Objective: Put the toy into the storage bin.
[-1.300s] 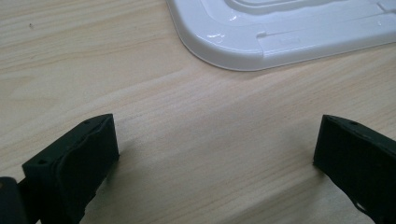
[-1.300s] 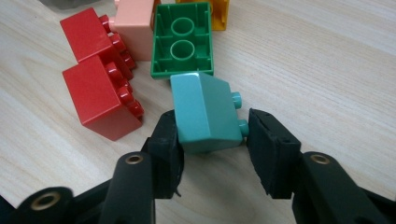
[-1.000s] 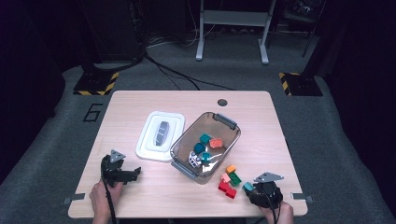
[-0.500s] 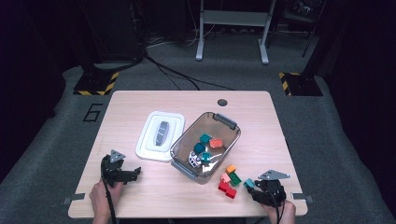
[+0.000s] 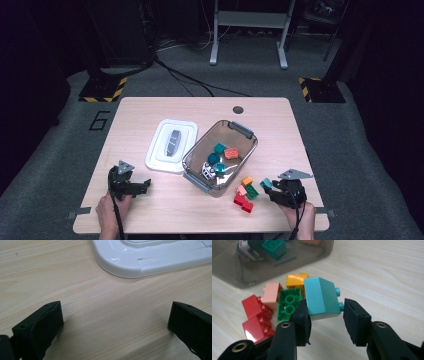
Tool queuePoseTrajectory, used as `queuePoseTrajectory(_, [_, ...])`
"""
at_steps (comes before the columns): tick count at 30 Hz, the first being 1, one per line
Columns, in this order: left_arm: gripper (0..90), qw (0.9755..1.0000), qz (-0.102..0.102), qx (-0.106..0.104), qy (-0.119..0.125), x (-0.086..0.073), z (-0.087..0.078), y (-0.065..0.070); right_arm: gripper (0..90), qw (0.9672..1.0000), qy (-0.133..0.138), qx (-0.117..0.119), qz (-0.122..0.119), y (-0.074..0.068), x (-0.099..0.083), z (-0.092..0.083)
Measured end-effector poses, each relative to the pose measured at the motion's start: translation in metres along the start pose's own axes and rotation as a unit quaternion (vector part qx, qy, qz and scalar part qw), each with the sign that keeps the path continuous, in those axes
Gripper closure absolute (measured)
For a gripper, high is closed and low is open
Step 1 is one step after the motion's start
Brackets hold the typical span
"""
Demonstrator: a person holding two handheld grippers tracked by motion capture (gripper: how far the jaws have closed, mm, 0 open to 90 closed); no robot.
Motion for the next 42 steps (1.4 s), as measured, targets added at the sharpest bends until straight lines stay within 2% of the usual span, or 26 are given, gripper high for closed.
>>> queuePoseTrajectory(8, [0.0, 1.0, 0.0, 0.0, 0.0, 0.0, 0.0, 0.0, 57.3, 0.9999, 0.012, -0.002, -0.005, 0.003, 0.028, 0.0])
queuePoseTrajectory(16, [0.0, 1.0, 0.0, 0.0, 0.0, 0.0, 0.0, 0.0, 57.3, 0.9997, 0.026, -0.001, 0.005, 0.008, 0.052, 0.003])
queuePoseTrajectory(27, [0.0, 1.0, 0.0, 0.0, 0.0, 0.0, 0.0, 0.0, 57.3, 0.9985, 0.053, -0.012, 0.005, 0.015, 0.085, -0.012])
queuePoseTrajectory(35, [0.0, 1.0, 0.0, 0.0, -0.001, 0.0, 0.0, 0.0, 57.3, 0.9974, 0.07, -0.017, -0.006, 0.01, 0.115, -0.023])
queuePoseTrajectory(37, [0.0, 1.0, 0.0, 0.0, 0.0, 0.0, 0.0, 0.0, 57.3, 0.9972, 0.073, -0.013, -0.011, 0.007, 0.126, -0.022])
queuePoseTrajectory(42, [0.0, 1.0, 0.0, 0.0, -0.001, 0.0, 0.0, 0.0, 57.3, 0.9977, 0.064, -0.014, -0.016, 0.002, 0.14, -0.015])
Point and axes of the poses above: each handheld gripper's, and its own axes: z roughly forward along the jaws, x roughly out of its top, y roughly to its right, the point moved 5 cm from there along z, roughly forward along the jaws, and after that the axes turned 14 degrees about x, right-handed, at the moved point
